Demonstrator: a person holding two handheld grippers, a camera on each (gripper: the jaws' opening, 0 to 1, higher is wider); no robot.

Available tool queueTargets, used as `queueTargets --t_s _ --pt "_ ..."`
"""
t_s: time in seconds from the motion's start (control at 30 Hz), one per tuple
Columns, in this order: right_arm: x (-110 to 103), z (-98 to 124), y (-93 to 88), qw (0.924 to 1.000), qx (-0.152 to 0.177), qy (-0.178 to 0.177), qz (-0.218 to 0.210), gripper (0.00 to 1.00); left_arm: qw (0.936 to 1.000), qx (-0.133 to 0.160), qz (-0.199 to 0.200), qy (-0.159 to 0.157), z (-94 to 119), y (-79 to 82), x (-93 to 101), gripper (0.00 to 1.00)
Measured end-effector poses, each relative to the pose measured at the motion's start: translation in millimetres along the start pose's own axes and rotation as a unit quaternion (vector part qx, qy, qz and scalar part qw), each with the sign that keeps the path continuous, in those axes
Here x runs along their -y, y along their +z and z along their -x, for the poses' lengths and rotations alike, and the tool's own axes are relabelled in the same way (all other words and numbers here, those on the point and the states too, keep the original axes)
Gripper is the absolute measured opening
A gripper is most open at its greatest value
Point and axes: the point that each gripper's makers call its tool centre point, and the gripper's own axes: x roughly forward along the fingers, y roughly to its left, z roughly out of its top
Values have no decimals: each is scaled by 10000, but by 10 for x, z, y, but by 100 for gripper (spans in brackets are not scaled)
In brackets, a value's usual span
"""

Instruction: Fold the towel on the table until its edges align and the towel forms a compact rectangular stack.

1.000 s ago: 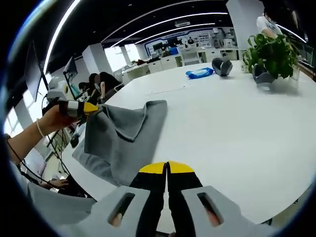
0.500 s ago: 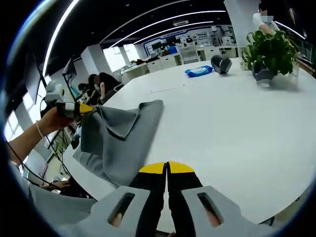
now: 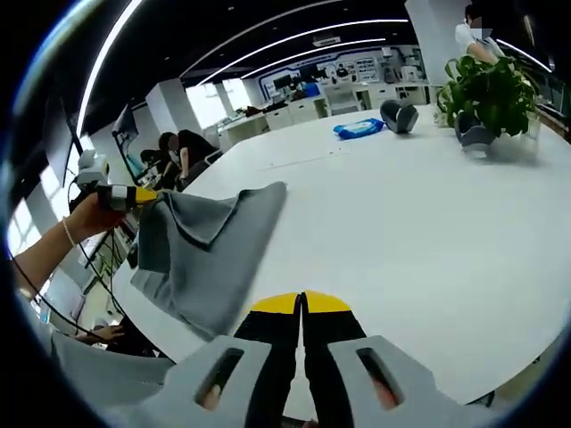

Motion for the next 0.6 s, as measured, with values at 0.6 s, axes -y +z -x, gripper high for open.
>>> queueTargets --t_s 0.6 --pt "40 -2 -21 10000 -47 -55 -50 0 9987 4 124 487 193 2 -407 4"
